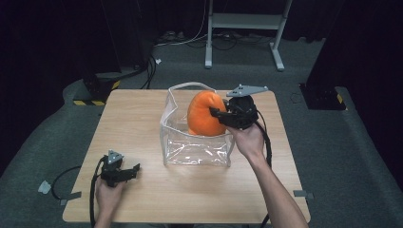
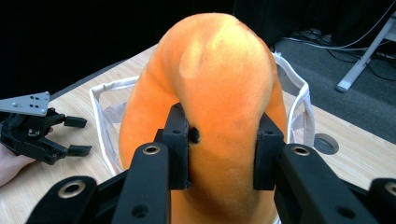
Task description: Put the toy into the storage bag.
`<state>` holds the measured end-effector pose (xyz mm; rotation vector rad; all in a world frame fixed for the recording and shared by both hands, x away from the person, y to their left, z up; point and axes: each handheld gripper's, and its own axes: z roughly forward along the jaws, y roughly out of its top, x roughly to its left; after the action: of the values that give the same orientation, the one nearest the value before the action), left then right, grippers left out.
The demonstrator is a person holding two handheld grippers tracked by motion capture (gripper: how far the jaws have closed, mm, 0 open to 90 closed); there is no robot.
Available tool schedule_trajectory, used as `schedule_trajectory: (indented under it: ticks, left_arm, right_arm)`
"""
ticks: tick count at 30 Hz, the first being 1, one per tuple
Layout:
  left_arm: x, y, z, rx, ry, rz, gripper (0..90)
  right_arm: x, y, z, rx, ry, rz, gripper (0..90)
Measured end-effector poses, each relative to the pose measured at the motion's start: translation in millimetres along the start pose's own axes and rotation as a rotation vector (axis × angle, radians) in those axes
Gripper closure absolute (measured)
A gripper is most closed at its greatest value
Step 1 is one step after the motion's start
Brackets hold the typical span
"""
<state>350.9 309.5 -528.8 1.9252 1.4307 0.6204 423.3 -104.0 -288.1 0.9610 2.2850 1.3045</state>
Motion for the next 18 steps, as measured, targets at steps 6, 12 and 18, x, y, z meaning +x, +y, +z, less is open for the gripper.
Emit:
schedule_trajectory:
  ticks: [6, 12, 18]
  left_arm:
    - [0.1, 0.0, -0.1, 0.000, 0.001, 0.002, 18.2]
    - [0.1, 0.0, 0.0, 0.000, 0.001, 0.001, 18.2]
    - [0.1, 0.0, 0.0, 0.000, 0.001, 0.002, 18.2]
  right_arm:
    - [0.1, -3.0, 4.7, 0.010, 0.001, 0.002, 65.8]
    - [1.2, -5.3, 8.6, 0.015, -0.001, -0.002, 65.6]
    - [-0.7, -8.8, 13.0, 0.024, 0.000, 0.006, 65.6]
